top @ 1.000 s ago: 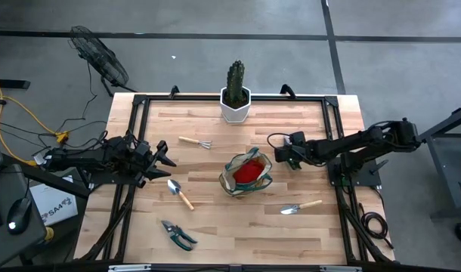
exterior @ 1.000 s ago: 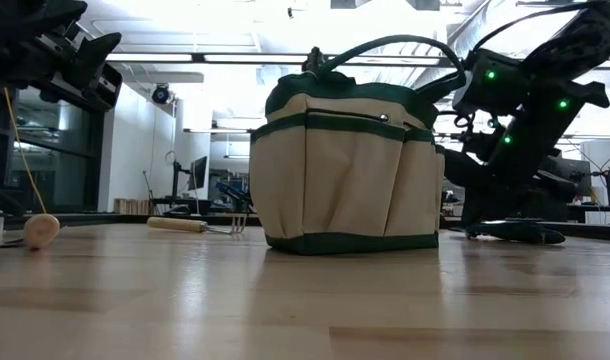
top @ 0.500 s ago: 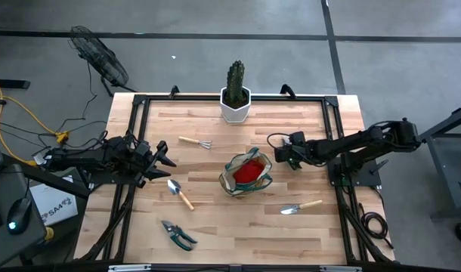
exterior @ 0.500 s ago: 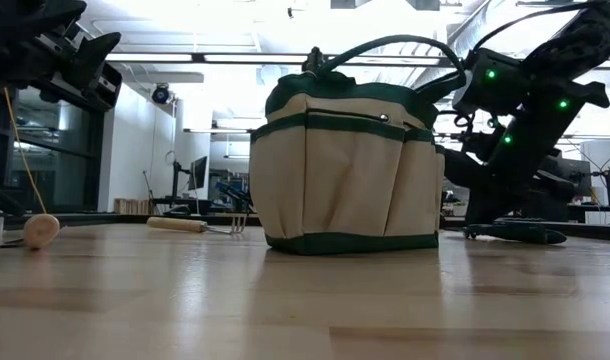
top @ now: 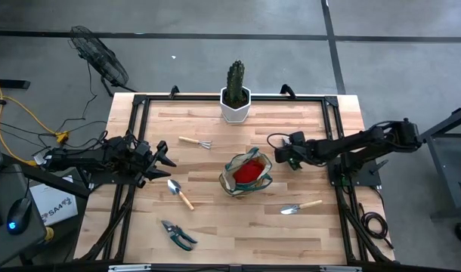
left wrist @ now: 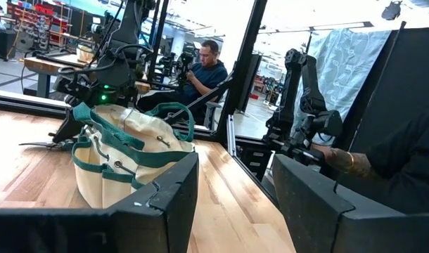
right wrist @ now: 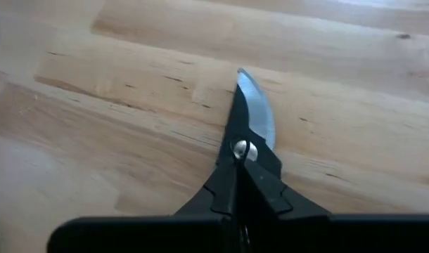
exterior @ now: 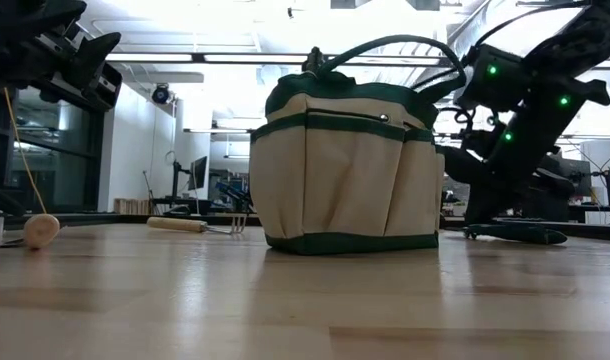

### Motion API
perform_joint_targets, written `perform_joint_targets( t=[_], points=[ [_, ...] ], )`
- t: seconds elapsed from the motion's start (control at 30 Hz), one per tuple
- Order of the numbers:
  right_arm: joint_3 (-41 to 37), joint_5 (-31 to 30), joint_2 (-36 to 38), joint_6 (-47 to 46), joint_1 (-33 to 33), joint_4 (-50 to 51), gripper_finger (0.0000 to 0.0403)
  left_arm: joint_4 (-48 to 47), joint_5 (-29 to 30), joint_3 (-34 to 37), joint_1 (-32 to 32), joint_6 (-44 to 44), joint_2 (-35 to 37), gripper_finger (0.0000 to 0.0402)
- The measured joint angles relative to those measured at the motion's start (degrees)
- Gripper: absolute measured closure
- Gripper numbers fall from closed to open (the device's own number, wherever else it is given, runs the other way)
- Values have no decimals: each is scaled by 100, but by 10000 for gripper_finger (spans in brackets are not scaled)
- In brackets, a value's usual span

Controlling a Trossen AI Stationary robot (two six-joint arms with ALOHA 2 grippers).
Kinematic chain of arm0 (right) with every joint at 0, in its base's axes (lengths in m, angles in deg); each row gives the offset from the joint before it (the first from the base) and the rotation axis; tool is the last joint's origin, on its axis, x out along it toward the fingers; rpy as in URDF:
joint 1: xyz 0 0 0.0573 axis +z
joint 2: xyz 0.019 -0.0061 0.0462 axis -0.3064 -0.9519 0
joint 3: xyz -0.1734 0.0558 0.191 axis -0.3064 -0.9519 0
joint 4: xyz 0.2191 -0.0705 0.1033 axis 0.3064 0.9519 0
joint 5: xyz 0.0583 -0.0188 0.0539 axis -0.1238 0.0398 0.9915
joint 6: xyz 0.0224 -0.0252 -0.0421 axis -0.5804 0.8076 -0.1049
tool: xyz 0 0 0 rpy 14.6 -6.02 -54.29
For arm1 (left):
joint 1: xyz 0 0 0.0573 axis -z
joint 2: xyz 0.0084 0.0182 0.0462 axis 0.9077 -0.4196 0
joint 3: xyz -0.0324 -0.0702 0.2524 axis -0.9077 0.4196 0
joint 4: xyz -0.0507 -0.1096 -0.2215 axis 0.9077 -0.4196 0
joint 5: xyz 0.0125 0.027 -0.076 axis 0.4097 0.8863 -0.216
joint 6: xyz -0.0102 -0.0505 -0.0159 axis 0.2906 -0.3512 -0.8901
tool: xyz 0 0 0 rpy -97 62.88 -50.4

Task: Pick & Place Garden tools in Gardening bag
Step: Put the green shears into the brown gardening bag

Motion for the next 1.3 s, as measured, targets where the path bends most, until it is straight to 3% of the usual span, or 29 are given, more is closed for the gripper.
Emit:
perform_joint_targets(
  t=[0.7,1.3],
  points=[
    [162,-110,1896,1300,0,-19,399,0,20,0,-1,1,0,222],
    [1563,-422,2011,3111,0,339,399,0,-7,-2,-1,1,0,222]
  ],
)
